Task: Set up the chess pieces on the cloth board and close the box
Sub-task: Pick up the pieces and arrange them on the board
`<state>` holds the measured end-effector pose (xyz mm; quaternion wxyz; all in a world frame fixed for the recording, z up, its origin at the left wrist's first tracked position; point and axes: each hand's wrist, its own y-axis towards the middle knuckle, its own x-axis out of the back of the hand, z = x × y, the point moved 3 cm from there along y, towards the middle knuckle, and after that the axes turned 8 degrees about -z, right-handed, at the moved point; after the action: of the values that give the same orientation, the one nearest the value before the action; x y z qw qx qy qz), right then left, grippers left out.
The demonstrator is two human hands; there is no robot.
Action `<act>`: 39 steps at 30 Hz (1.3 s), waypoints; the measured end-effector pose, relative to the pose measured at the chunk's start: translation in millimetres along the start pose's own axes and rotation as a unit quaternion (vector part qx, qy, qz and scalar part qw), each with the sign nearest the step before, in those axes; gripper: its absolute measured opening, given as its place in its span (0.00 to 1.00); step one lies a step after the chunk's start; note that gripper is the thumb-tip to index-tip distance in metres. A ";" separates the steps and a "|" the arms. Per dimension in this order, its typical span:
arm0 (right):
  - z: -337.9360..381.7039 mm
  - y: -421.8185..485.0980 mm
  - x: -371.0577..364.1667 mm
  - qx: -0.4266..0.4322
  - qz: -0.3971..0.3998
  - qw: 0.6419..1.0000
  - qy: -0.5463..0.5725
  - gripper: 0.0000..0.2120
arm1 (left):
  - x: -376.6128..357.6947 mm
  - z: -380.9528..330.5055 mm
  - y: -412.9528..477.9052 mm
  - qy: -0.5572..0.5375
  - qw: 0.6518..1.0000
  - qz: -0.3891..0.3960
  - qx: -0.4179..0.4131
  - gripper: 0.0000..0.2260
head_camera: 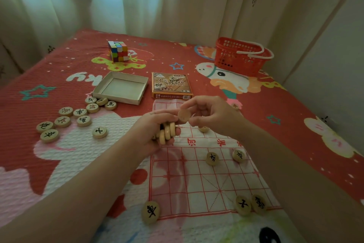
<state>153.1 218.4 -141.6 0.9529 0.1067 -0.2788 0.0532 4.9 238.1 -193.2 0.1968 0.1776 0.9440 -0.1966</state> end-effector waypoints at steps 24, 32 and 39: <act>-10.6 64.3 -27.2 0.028 -0.058 0.964 -0.258 0.12 | 29.8 -15.6 1.0 -0.232 0.959 -0.158 0.031 0.07; -21.8 106.4 -63.5 0.037 -0.036 0.924 -0.380 0.06 | 25.7 -14.5 2.6 -0.247 0.956 -0.154 0.042 0.09; -24.8 110.7 -64.5 0.040 -0.031 0.937 -0.345 0.06 | 27.6 -18.7 4.9 -0.198 0.967 -0.158 0.002 0.07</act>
<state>94.1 329.0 -177.7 0.7945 0.1648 -0.5844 -0.0052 -22.4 257.6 -191.1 0.3455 -0.0162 0.9021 -0.2580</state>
